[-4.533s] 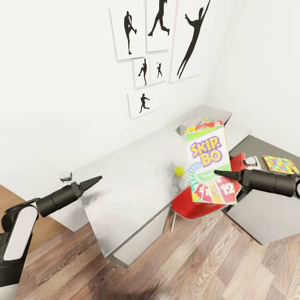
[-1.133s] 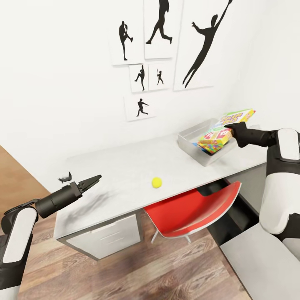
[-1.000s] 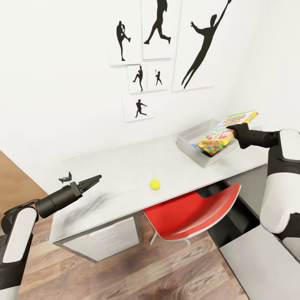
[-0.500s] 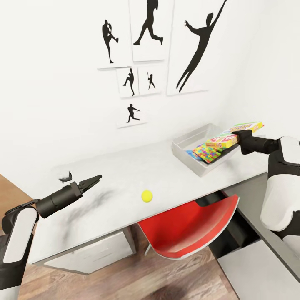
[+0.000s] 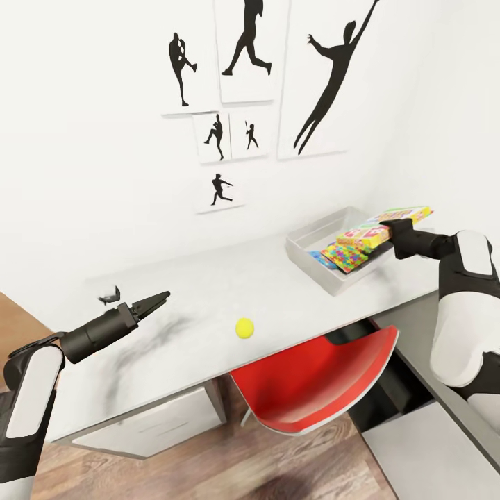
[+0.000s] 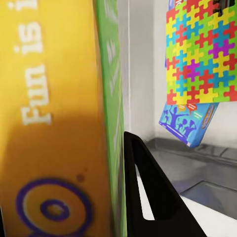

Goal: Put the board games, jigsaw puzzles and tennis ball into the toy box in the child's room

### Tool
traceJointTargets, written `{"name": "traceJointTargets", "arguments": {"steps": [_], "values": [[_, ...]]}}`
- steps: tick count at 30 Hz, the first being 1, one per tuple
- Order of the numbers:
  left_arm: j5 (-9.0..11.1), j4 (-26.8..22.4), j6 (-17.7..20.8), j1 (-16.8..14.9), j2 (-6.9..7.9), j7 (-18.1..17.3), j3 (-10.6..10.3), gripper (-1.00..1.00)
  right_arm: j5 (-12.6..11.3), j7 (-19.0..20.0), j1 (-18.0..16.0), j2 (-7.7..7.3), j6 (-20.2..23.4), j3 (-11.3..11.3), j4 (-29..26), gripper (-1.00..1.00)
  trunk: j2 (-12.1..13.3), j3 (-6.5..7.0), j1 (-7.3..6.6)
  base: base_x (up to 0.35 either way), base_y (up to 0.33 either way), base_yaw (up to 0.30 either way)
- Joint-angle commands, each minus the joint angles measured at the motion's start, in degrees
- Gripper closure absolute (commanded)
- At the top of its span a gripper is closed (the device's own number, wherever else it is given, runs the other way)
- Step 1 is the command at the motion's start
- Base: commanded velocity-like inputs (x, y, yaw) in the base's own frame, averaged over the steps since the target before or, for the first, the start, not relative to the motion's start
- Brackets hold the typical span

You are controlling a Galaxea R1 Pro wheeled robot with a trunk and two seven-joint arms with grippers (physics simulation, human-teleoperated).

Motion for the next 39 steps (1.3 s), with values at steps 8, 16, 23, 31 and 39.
{"name": "traceJointTargets", "arguments": {"steps": [8,16,23,31,39], "values": [[-0.1,0.0,0.2,-0.1,0.0,-0.2,0.1,-1.0,-0.1,3.8,0.1,-0.22,0.2,0.0,0.1,1.0,-0.1,-0.1,0.04,0.213,0.0,0.0],[-0.1,0.0,0.2,-0.1,0.0,-0.1,0.0,-1.0,0.1,4.4,0.5,0.03,0.3,0.8,0.3,1.0,-0.1,-0.1,0.04,0.308,0.0,0.0],[0.0,0.0,0.2,-0.1,0.0,-0.2,0.0,-1.0,0.2,4.4,1.0,0.11,0.0,4.0,1.8,1.0,-0.1,-0.17,0.04,0.09,0.0,0.0],[0.0,0.0,0.2,0.0,0.0,-0.2,0.0,-1.0,0.2,4.6,1.1,0.07,0.0,4.8,2.6,1.0,-0.1,-0.73,0.04,0.014,0.0,0.0],[0.0,0.0,0.2,0.0,0.0,-0.2,0.0,-1.0,0.2,4.6,1.1,0.04,0.0,5.0,2.9,1.0,-0.1,-1.45,0.04,0.002,0.0,0.0]]}}
